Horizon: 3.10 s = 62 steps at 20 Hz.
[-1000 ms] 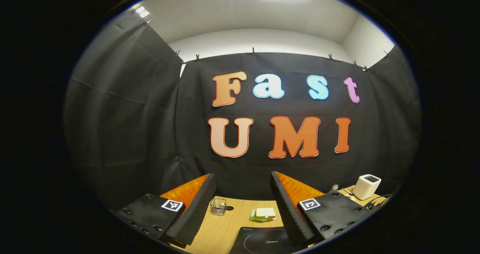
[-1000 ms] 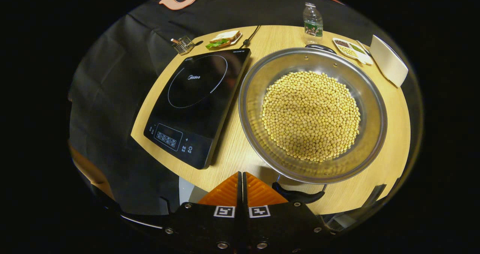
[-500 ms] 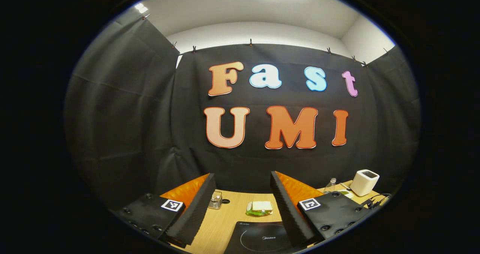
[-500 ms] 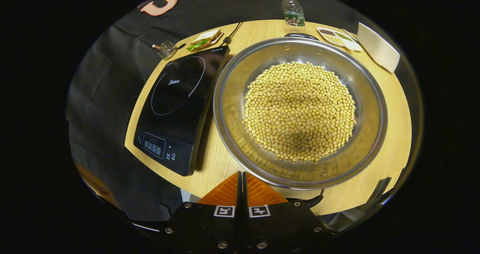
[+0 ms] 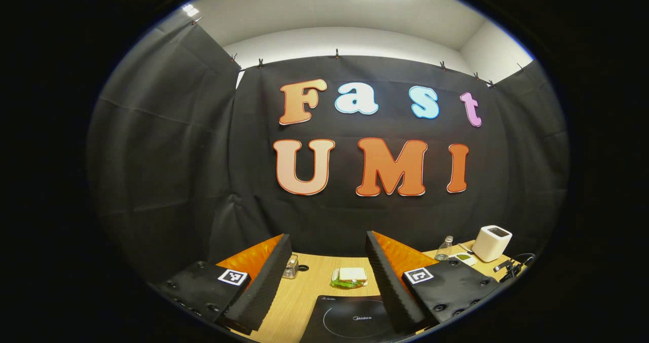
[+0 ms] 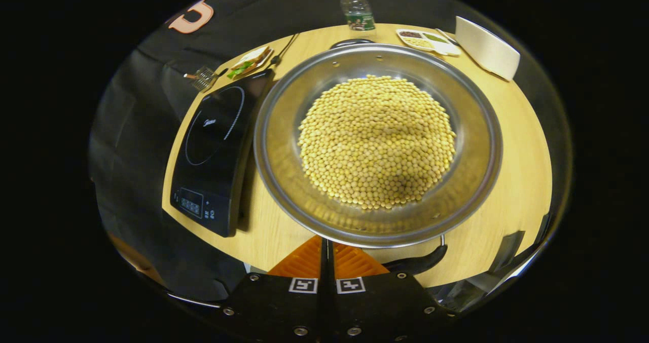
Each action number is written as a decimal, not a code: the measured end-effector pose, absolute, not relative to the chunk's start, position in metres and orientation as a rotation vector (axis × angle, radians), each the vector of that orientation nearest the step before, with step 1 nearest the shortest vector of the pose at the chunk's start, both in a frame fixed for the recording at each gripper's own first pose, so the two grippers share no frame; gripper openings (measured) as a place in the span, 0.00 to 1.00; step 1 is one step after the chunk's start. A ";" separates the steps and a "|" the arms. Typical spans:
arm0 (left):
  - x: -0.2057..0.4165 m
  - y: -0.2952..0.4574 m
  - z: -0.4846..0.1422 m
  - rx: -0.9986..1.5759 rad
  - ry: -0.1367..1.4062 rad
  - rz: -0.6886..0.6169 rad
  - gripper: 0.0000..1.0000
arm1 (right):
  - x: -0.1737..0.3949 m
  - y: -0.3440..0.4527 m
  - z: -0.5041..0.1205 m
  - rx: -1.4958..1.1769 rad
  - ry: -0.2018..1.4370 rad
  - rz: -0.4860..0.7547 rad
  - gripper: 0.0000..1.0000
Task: First push the handle of the pot to place it horizontally, then grasp the pot with both hands and set it on the induction cooktop.
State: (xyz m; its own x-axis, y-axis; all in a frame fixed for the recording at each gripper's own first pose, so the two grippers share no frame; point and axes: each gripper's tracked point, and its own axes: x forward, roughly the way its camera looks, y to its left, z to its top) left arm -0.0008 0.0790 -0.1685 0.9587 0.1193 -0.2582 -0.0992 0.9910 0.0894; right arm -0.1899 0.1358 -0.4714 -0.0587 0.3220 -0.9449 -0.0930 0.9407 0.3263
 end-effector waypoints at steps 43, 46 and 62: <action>0.026 0.022 -0.247 0.079 0.482 0.023 0.97 | -0.004 -0.095 -0.533 0.131 1.462 -0.095 0.00; 0.026 0.007 -0.255 0.097 0.499 -0.005 0.97 | 0.002 -0.098 -0.534 0.145 1.457 -0.090 0.00; 0.024 -0.184 -0.400 -0.011 0.952 -0.354 0.98 | 0.033 -0.085 -0.467 0.139 1.364 0.039 0.78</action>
